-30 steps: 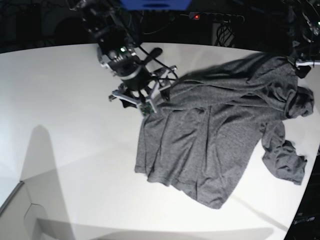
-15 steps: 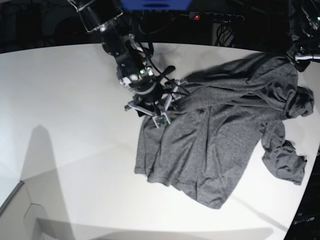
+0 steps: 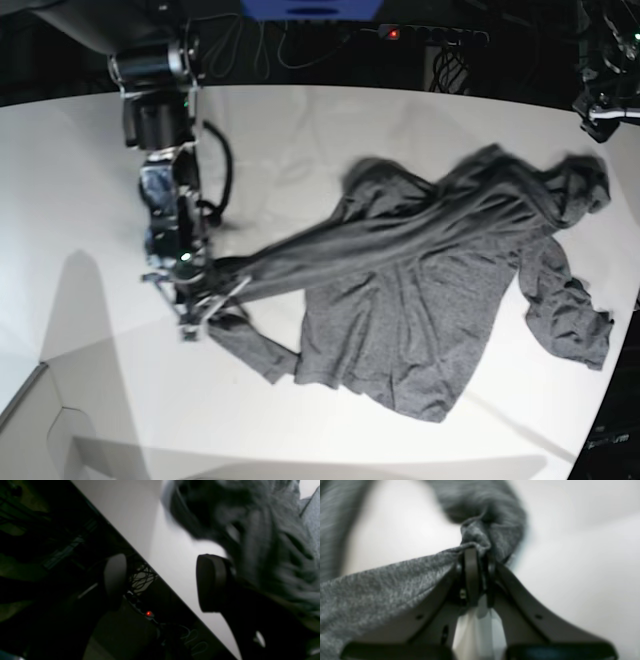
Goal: Layout the t-shirt on the table in an organized manner, then fold the t-shirt properly
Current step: 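Drag the grasped shirt edge away from the pile with the right gripper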
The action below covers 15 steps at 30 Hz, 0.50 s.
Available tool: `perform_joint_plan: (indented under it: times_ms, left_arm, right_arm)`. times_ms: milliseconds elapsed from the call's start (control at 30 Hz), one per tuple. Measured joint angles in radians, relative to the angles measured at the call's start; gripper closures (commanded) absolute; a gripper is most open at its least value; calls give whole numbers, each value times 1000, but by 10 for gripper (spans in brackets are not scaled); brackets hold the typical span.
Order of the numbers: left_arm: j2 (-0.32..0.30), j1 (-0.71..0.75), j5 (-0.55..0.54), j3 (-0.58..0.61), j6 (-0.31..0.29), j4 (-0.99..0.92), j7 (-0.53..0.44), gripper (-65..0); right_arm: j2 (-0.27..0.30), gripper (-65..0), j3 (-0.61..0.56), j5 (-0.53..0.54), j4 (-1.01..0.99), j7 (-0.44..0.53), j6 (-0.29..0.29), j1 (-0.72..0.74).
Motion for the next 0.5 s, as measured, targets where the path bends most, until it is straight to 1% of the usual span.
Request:
perform_joint_plan:
  times_ms: [67, 133, 267, 367, 500]
  left_arm:
    - [12, 0, 0, -1, 1, 34, -4, -427]
    - [32, -2, -2, 0, 0, 71, 0, -427]
    - [46, -3, -5, 4, 0, 135, -6, -427]
    - [63, -5, -5, 5, 0, 139, 4, -427]
    - [65, -16, 2, 25, 1, 139, -2, -427]
  right_arm:
    - [22, 0, 50, 1, 0, -2, -5, 33]
    - [32, 0, 98, 1, 1, 0, -11, 78]
    - [55, 0, 175, 1, 3, 13, -12, 156]
    - [74, 0, 214, 1, 4, 2, -11, 172]
    - [85, 0, 257, 1, 30, -5, -11, 157]
